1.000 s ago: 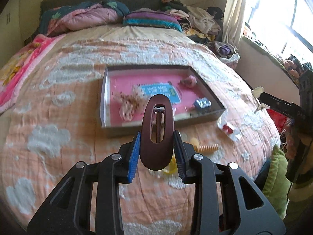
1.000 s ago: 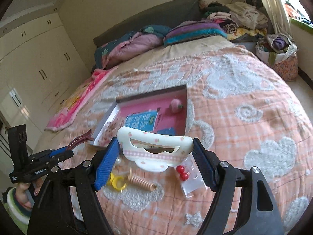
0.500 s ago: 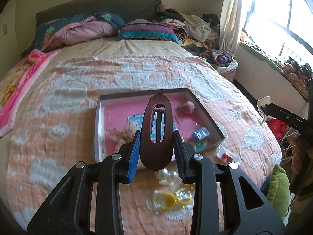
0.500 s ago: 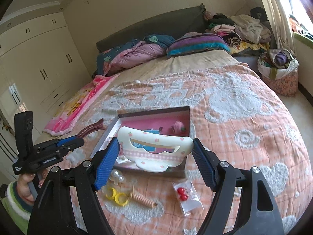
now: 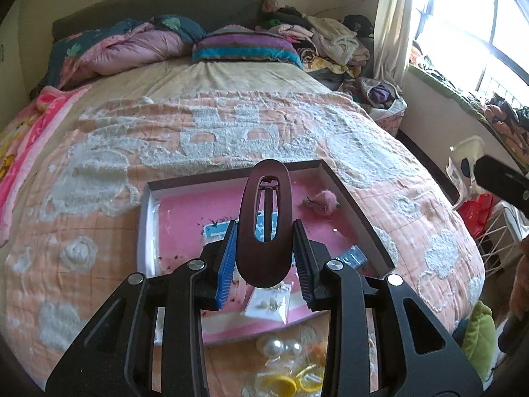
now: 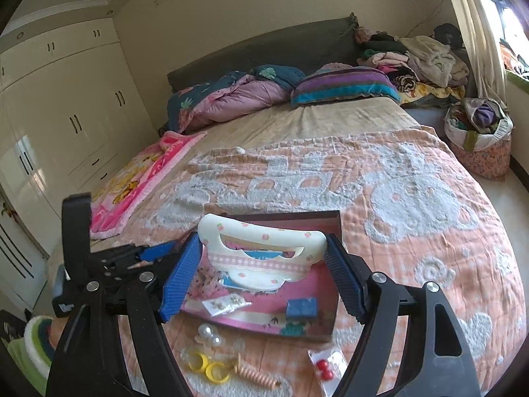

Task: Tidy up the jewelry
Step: 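Carry the brown clip and white claw clip over the tray, then open the right tool to drop the claw clip while the left tool releases the brown clip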

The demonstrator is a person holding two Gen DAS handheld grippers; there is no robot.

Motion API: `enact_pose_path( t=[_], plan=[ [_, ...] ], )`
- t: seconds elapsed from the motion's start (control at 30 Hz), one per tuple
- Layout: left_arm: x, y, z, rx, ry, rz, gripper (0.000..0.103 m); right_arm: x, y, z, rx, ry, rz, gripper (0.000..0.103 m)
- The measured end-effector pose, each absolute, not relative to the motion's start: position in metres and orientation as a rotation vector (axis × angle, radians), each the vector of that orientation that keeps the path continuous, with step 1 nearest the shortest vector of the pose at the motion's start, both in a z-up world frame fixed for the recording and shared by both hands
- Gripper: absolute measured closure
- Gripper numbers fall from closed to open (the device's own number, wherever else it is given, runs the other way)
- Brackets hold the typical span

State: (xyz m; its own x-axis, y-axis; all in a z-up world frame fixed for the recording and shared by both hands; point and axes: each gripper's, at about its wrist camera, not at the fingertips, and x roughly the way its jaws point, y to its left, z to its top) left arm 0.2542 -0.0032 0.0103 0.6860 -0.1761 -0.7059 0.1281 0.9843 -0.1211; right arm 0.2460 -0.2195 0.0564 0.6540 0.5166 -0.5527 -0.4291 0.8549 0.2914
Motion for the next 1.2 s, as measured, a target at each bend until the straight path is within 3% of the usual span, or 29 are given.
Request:
enact_pose_path(
  t=[0.5, 1.07, 1.2],
  plan=[
    [0.282, -0.005, -0.047, -0.071, 0.92, -0.18, 0.078, 0.292, -0.188, 0.012, 0.062, 0.764, 0.484, 0.029],
    [0.27, 0.007, -0.05, -0.066, 0.932, -0.17, 0.078, 0.308, -0.169, -0.059, 0.022, 0.941, 0.449, 0.028],
    [0.263, 0.01, -0.043, -0.075, 0.92, -0.166, 0.078, 0.301, -0.17, -0.058, 0.039, 0.933, 0.452, 0.019]
  ],
)
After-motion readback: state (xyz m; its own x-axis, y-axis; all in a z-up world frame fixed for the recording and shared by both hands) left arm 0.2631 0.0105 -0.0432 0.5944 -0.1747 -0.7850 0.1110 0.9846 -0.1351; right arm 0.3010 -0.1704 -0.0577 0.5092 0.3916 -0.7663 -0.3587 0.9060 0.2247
